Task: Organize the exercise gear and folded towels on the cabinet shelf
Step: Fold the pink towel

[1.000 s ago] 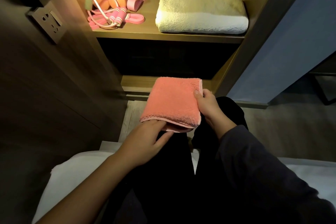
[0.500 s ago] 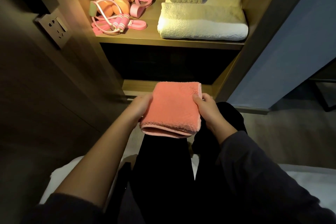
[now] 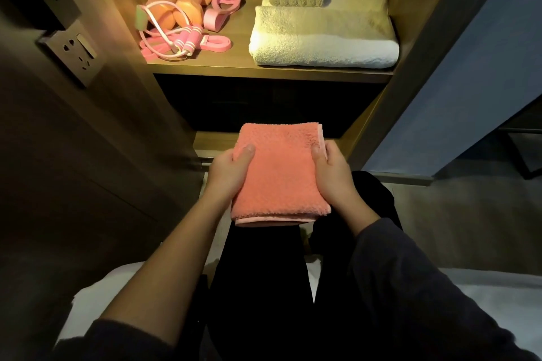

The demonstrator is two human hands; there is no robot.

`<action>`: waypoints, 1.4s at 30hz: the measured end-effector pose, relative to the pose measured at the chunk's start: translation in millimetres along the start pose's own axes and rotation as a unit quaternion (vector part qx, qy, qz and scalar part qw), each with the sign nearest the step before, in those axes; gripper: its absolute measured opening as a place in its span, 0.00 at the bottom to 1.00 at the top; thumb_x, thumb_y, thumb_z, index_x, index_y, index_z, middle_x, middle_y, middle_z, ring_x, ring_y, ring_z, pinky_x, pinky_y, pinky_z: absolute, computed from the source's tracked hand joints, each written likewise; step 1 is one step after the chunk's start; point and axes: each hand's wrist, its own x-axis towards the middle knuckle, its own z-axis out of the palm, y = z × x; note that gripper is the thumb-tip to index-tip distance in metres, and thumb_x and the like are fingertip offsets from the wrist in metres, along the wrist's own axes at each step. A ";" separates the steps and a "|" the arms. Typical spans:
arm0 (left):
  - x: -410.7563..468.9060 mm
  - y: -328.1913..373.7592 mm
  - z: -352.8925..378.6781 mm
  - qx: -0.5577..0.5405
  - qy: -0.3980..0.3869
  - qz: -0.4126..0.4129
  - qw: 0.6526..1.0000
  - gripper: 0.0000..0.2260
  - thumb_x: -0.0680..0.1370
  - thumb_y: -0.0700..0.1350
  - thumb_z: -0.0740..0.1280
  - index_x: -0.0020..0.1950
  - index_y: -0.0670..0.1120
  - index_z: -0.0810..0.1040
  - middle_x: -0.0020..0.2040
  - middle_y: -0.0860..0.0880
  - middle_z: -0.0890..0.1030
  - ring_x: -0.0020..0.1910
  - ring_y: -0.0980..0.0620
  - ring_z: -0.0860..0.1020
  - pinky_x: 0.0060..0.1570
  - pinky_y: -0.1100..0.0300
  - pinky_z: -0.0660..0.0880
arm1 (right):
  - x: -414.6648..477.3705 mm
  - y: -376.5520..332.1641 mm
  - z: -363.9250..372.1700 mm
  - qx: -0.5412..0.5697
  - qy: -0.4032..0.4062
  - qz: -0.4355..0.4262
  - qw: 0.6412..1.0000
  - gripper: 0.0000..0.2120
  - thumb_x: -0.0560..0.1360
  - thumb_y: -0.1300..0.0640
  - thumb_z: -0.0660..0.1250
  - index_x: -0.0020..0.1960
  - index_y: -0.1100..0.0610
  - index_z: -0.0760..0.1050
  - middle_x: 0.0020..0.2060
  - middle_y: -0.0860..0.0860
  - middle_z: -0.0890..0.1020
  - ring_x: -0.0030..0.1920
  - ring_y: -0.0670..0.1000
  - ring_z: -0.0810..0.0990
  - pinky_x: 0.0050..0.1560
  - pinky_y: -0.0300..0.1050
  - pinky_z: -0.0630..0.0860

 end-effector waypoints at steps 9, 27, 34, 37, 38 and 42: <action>4.2 26.9 -1.8 -0.028 0.033 0.109 0.993 0.14 0.83 0.52 0.58 0.59 0.44 0.74 0.54 0.46 0.79 0.52 0.47 0.79 0.47 0.55 0.74 | 4.9 -13.8 -19.9 0.098 -0.073 0.031 0.992 0.13 0.82 0.44 0.55 0.51 0.52 0.71 0.45 0.48 0.78 0.43 0.45 0.79 0.40 0.41 0.73; 3.1 37.6 21.0 0.088 -0.030 0.094 0.991 0.12 0.82 0.53 0.62 0.59 0.47 0.76 0.49 0.52 0.79 0.47 0.53 0.77 0.44 0.57 0.74 | 28.4 -14.4 -44.2 0.079 0.146 0.037 0.985 0.13 0.84 0.49 0.53 0.51 0.56 0.71 0.41 0.46 0.75 0.40 0.44 0.73 0.36 0.42 0.68; -3.5 34.2 13.2 -0.145 -0.187 -0.032 0.971 0.13 0.72 0.54 0.73 0.52 0.56 0.74 0.51 0.52 0.81 0.45 0.53 0.83 0.39 0.58 0.80 | 27.8 -4.9 -45.7 0.129 0.171 0.072 0.974 0.13 0.84 0.46 0.52 0.55 0.55 0.69 0.44 0.46 0.75 0.43 0.43 0.75 0.36 0.41 0.68; -4.2 30.1 16.9 -0.246 -0.180 -0.065 0.950 0.13 0.74 0.42 0.72 0.57 0.48 0.75 0.54 0.45 0.81 0.49 0.48 0.82 0.41 0.56 0.81 | 30.2 -3.0 -44.6 0.190 0.187 0.096 0.959 0.13 0.83 0.46 0.53 0.56 0.54 0.69 0.47 0.48 0.77 0.46 0.45 0.77 0.38 0.42 0.72; -3.6 30.9 18.9 -0.282 -0.138 -0.066 0.947 0.14 0.75 0.40 0.71 0.59 0.44 0.75 0.55 0.44 0.81 0.50 0.47 0.81 0.43 0.55 0.81 | 30.4 -2.2 -43.4 0.215 0.188 0.103 0.953 0.11 0.83 0.46 0.54 0.55 0.52 0.69 0.48 0.48 0.77 0.47 0.46 0.78 0.39 0.43 0.74; 0.0 40.1 23.6 -0.512 -0.075 -0.079 0.852 0.11 0.77 0.41 0.69 0.59 0.42 0.77 0.50 0.43 0.81 0.53 0.46 0.79 0.53 0.52 0.80 | 29.9 -4.1 -36.5 0.354 0.163 0.136 0.911 0.03 0.83 0.52 0.59 0.50 0.46 0.69 0.52 0.50 0.78 0.52 0.49 0.81 0.52 0.51 0.80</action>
